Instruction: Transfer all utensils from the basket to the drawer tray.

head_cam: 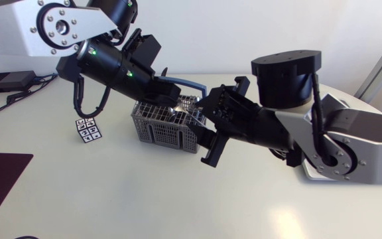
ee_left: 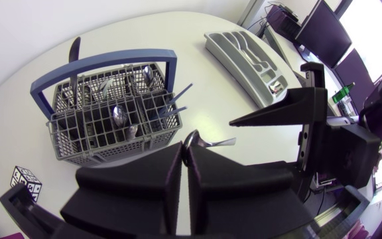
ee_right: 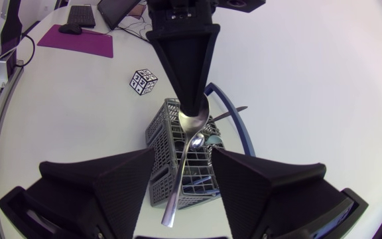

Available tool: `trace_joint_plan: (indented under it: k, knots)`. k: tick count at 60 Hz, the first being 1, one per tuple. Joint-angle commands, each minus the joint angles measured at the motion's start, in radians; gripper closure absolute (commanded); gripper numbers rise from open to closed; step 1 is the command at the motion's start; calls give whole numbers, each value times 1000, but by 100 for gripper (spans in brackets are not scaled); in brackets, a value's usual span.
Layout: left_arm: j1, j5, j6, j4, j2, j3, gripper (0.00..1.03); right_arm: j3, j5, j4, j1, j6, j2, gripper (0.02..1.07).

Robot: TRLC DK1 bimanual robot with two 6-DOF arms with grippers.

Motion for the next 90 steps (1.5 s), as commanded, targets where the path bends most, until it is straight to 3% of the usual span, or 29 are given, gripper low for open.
trace_joint_plan:
  k: [1, 8, 34, 47, 61, 73, 79, 90]
  knots:
    - [6, 21, -24, 8, 13, -1, 100, -23, 16, 20, 10, 26, 26, 62]
    - [2, 30, -24, 5, 13, 1, 100, -22, 26, 32, 16, 24, 38, 66]
    - [1, 63, -25, -12, 8, 1, 100, -14, 63, 55, 35, 24, 75, 93]
    - [-1, 73, -24, -10, 0, 2, 99, -19, 63, 57, 33, 24, 78, 96]
    - [-10, 80, -19, -15, -17, 13, 78, -32, 55, 52, 35, 29, 72, 97]
    - [4, 80, -24, -15, -63, 73, 36, -57, 19, 18, 33, 27, 37, 97]
    - [33, 67, -24, -13, -93, 111, 29, -71, -20, -23, 21, 27, 9, 97]
    - [108, -22, 48, -2, -132, 68, 29, -97, -142, -137, -97, 14, -86, 97]
